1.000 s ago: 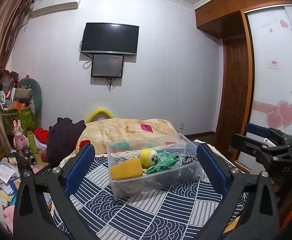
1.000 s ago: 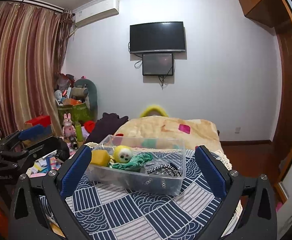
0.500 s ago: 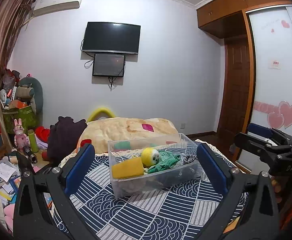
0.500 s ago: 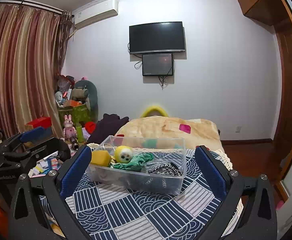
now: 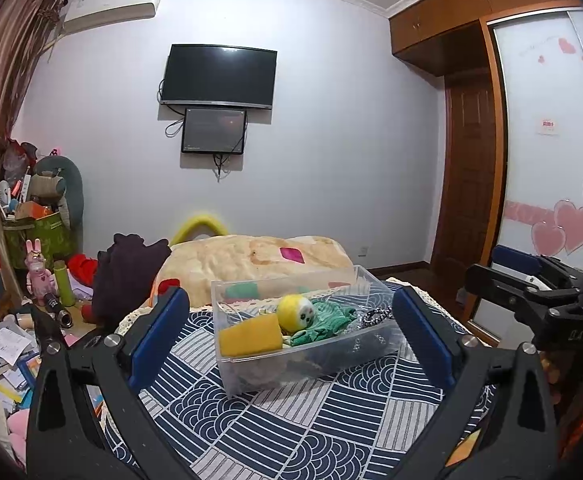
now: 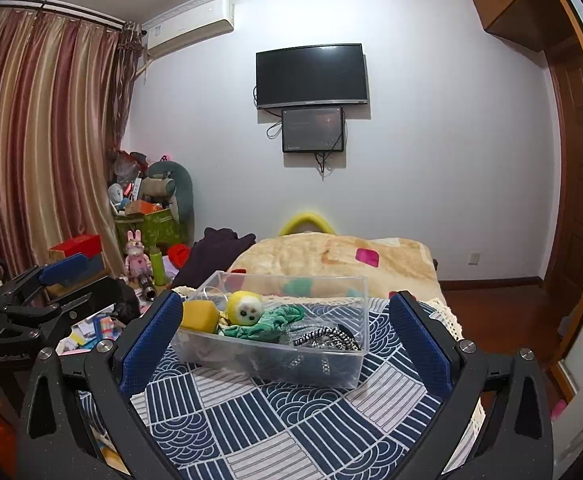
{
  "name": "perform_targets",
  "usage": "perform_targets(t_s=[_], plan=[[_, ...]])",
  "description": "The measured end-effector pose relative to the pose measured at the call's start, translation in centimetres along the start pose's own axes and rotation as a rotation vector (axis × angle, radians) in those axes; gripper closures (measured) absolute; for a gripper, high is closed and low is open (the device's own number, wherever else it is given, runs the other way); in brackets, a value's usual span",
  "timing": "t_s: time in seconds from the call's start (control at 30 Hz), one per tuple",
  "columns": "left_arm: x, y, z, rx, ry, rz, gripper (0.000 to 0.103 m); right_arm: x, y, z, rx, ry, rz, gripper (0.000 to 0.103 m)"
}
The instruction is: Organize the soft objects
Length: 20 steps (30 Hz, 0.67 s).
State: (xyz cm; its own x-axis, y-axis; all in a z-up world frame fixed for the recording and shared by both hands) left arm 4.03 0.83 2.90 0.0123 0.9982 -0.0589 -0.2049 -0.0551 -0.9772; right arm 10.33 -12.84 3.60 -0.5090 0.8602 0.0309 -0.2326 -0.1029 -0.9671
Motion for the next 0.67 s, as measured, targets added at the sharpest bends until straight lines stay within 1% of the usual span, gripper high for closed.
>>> perform_targets(t_s=[0.2,0.57,0.67], plan=[[-0.08,-0.13,0.28,-0.012,0.022,0.003,0.0,-0.08,-0.07,0.04,0.001,0.002,0.0,0.0],[-0.35,0.02,0.22,-0.006,0.019,0.008,0.0,0.08,0.0,-0.23,0.006,-0.004,0.008,0.0],[-0.36,0.0,0.15,0.003,0.03,0.015,0.0,0.07,0.01,-0.25,0.007,-0.006,0.007,0.0]])
Point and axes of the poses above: each gripper's, at about its wrist camera, not at the fingertips, and z roughly against the way its jaws point, x to its left, y to its underside, the point moved 1 cm from there along -z, roughly the way its jaws point, and after that the axes turned 4 degrees about -y, right-handed, at the moved point
